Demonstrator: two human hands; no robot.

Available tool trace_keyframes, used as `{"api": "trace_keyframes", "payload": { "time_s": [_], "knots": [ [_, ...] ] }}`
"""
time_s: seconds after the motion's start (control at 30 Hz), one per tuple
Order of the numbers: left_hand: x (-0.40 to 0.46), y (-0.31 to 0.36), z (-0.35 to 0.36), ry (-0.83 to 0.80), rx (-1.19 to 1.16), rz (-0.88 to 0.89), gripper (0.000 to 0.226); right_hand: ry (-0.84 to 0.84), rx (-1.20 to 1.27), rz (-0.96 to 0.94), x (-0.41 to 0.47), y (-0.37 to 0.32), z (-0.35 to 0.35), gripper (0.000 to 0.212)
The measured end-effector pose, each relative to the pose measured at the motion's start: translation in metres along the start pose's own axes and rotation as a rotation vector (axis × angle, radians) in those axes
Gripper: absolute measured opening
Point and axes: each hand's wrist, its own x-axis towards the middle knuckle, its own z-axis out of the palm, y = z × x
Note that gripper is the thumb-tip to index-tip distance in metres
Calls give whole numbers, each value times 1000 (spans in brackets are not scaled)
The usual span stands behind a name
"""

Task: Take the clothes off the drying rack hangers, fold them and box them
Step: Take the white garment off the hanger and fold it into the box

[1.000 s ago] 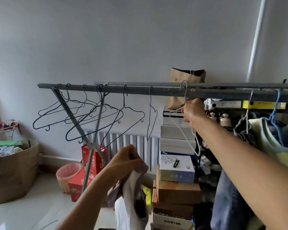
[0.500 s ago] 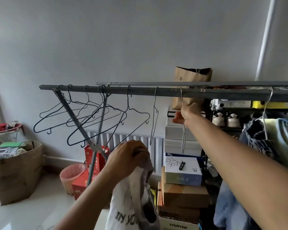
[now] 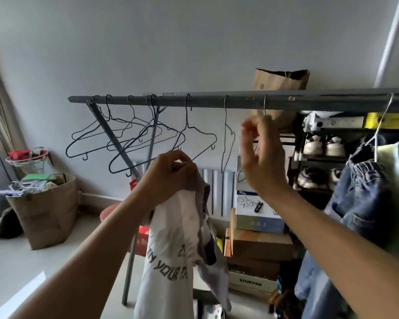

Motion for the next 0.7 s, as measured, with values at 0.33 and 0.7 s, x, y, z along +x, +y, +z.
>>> {"api": "trace_keyframes", "payload": {
  "time_s": [0.33,0.7],
  "knots": [
    [-21,19,-23,264,86,-27,19,-813,-53,324,-169,-34,17,84],
    [-68,4,-105,326,129,-132,20,-417,496,723,-107,-24,10,15]
  ]
}}
